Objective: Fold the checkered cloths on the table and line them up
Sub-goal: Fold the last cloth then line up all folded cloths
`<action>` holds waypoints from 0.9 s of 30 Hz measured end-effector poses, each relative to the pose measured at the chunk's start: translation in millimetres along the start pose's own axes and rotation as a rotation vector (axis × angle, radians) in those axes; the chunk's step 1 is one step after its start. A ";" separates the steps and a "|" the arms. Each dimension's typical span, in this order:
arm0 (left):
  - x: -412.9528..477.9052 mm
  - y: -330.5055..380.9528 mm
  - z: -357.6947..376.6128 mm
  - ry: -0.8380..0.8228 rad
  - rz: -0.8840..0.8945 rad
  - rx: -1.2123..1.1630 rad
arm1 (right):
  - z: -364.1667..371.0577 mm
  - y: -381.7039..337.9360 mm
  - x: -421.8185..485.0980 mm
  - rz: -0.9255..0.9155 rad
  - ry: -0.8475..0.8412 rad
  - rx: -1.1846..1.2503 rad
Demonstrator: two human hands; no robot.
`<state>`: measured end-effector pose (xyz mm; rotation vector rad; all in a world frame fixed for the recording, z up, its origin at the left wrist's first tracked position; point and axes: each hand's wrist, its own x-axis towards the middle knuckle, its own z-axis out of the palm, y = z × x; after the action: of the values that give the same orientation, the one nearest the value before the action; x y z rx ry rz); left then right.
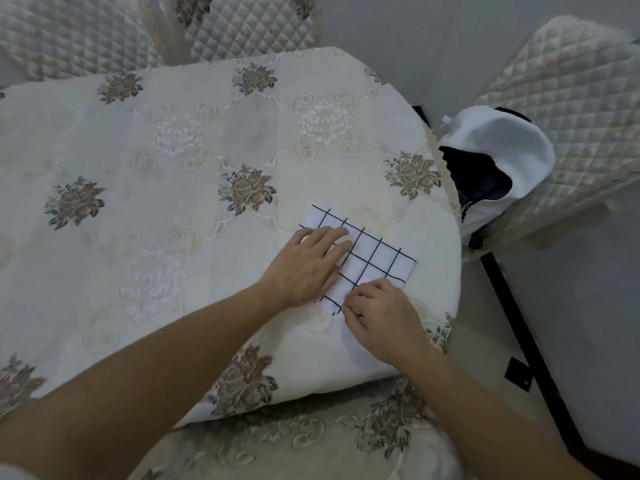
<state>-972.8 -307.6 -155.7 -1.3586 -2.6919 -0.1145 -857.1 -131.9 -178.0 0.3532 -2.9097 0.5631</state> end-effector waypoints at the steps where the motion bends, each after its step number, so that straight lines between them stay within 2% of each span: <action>1: 10.0 -2.9 6.0 -0.055 0.045 0.023 | 1.3 0.1 0.2 0.010 0.012 -0.005; 6: 31.1 -13.7 36.0 -0.222 0.168 0.059 | -2.3 -9.2 5.8 0.129 -0.045 -0.026; 8: 32.6 -15.5 43.3 -0.242 0.154 0.037 | -5.2 -16.9 17.6 0.219 -0.045 -0.050; 12: 34.4 -14.1 48.1 -0.261 0.136 0.028 | 3.7 -30.6 62.8 0.441 0.125 0.035; 17: 35.3 -21.4 49.0 -0.242 0.152 -0.043 | 37.4 -22.3 83.7 0.566 0.043 0.078; 22: 28.5 -36.5 45.3 -0.208 0.102 -0.070 | 36.0 4.8 39.3 0.531 -0.001 -0.112; 27: 21.9 -42.2 42.2 -0.219 0.071 -0.051 | 20.2 22.0 13.7 0.618 -0.086 -0.217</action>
<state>-1022.9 -310.0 -194.7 -1.5654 -2.8290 -0.0291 -878.1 -122.5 -201.5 -0.5816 -3.0961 0.2943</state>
